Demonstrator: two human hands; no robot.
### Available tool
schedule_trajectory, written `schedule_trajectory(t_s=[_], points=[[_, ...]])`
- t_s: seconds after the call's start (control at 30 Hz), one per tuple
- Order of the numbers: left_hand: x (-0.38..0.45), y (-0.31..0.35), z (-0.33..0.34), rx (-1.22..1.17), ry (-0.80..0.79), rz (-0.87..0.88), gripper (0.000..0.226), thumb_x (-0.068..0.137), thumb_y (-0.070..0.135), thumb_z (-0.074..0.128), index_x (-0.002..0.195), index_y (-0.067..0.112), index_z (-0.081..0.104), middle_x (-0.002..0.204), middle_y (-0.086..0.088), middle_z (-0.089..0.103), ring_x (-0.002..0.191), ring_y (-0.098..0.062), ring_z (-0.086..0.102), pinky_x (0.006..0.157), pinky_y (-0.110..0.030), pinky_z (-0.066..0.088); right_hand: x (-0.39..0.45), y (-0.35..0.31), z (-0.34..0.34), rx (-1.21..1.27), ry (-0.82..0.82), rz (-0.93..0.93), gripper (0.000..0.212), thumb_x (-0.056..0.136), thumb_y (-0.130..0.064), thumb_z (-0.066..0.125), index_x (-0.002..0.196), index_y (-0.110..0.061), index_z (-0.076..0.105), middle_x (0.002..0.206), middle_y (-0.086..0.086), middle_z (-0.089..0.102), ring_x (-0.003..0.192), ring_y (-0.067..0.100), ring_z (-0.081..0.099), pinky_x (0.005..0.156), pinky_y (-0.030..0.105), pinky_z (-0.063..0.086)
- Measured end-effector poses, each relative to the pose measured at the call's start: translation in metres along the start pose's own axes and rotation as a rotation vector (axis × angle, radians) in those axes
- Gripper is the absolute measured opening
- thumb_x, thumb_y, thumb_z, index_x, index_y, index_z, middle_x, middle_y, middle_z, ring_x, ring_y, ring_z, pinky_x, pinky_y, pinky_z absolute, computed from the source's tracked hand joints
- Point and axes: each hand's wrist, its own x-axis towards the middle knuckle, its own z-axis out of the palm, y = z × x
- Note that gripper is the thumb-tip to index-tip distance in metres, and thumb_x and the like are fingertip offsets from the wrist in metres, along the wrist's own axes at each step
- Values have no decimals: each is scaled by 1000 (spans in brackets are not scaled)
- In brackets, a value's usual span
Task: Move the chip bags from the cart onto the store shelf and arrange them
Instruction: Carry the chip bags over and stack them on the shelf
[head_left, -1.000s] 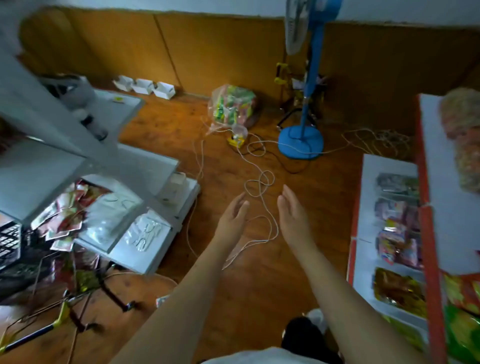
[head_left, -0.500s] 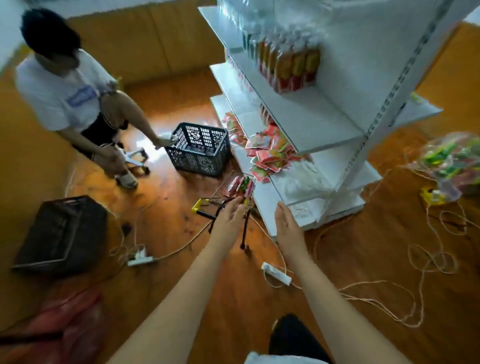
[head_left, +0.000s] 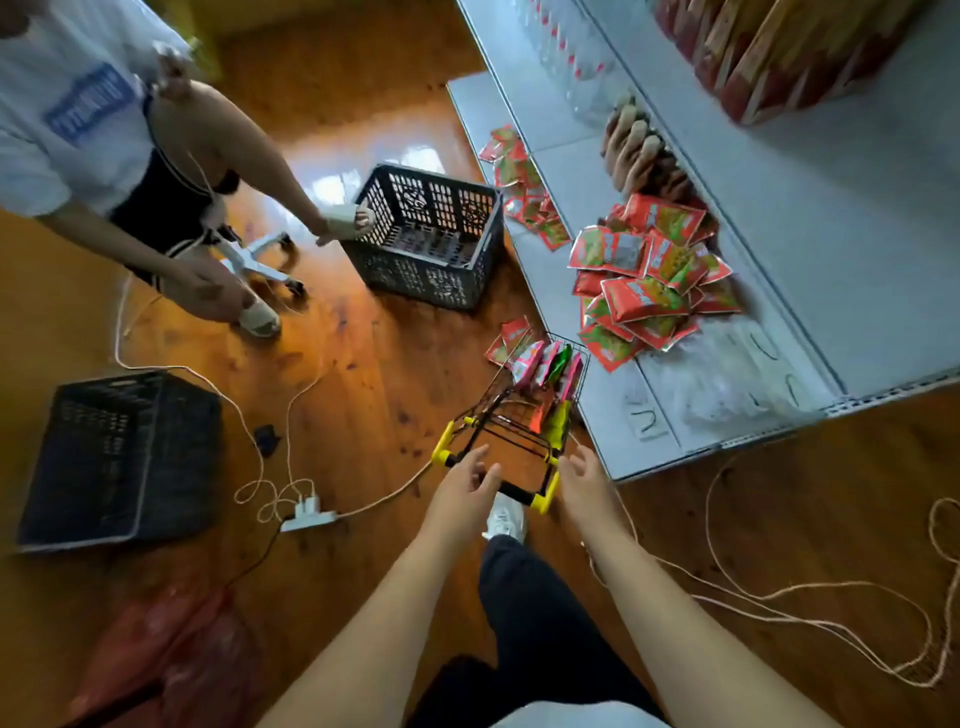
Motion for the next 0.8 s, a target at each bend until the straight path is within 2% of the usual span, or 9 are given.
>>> schedule_trajectory(t_s=[0.1, 0.23, 0.37, 0.47, 0.57, 0.63, 0.7, 0.77, 0.8], points=[[60, -6, -16, 86, -70, -36, 50, 99, 41, 49, 146, 28, 41, 139, 0, 55, 124, -15, 55, 104, -39, 48, 50, -20, 25, -109, -30, 94, 51, 100, -36, 40, 148, -19, 32, 148, 2, 45, 132, 24, 46, 105, 37, 38], [149, -12, -13, 193, -107, -37, 51, 99, 39, 48, 147, 25, 41, 140, 1, 55, 122, -16, 56, 102, -34, 47, 125, -21, 56, -154, 11, 204, 51, 100, -30, 42, 148, -15, 31, 149, 6, 42, 134, 26, 43, 107, 37, 37], [249, -34, 23, 323, -214, 17, 52, 98, 36, 48, 148, 23, 39, 142, -2, 52, 117, -17, 59, 97, -33, 47, 212, 10, 96, -206, 87, 292, 51, 99, -26, 43, 147, -12, 32, 150, 12, 40, 135, 29, 42, 106, 36, 37], [321, -57, 58, 400, -304, 98, 45, 99, 30, 49, 141, 16, 46, 138, -7, 56, 123, -25, 56, 98, -35, 45, 272, 44, 126, -298, 190, 258, 52, 97, -21, 45, 146, -11, 33, 147, 14, 42, 131, 31, 45, 101, 38, 42], [374, -80, 95, 386, -335, 142, 43, 99, 29, 50, 139, 12, 47, 135, -10, 59, 122, -26, 56, 96, -35, 45, 319, 77, 153, -366, 273, 191, 58, 97, -11, 44, 150, -9, 22, 156, 10, 27, 141, 28, 32, 109, 38, 35], [403, -96, 118, 391, -349, 163, 48, 97, 35, 52, 140, 14, 44, 135, -9, 58, 122, -27, 56, 97, -36, 46, 342, 96, 167, -372, 319, 214, 58, 99, -6, 34, 153, -11, 14, 161, 7, 16, 146, 26, 24, 113, 40, 31], [425, -110, 140, 386, -354, 160, 46, 93, 42, 57, 130, 17, 48, 124, -7, 64, 114, -27, 61, 92, -38, 50, 359, 108, 176, -413, 386, 260, 57, 101, -4, 27, 154, -14, 9, 161, 6, 15, 142, 27, 30, 107, 40, 38], [441, -116, 153, 378, -334, 135, 38, 90, 38, 61, 119, 14, 52, 114, -6, 68, 105, -27, 64, 85, -36, 52, 372, 113, 179, -521, 474, 289, 59, 100, -3, 32, 154, -12, 9, 155, 11, 27, 131, 29, 44, 93, 38, 47], [447, -118, 156, 381, -320, 122, 33, 90, 33, 61, 116, 13, 54, 111, -6, 69, 103, -27, 63, 81, -34, 49, 377, 115, 178, -539, 498, 293, 57, 99, -3, 36, 152, -11, 15, 149, 14, 36, 124, 31, 50, 84, 38, 49]])
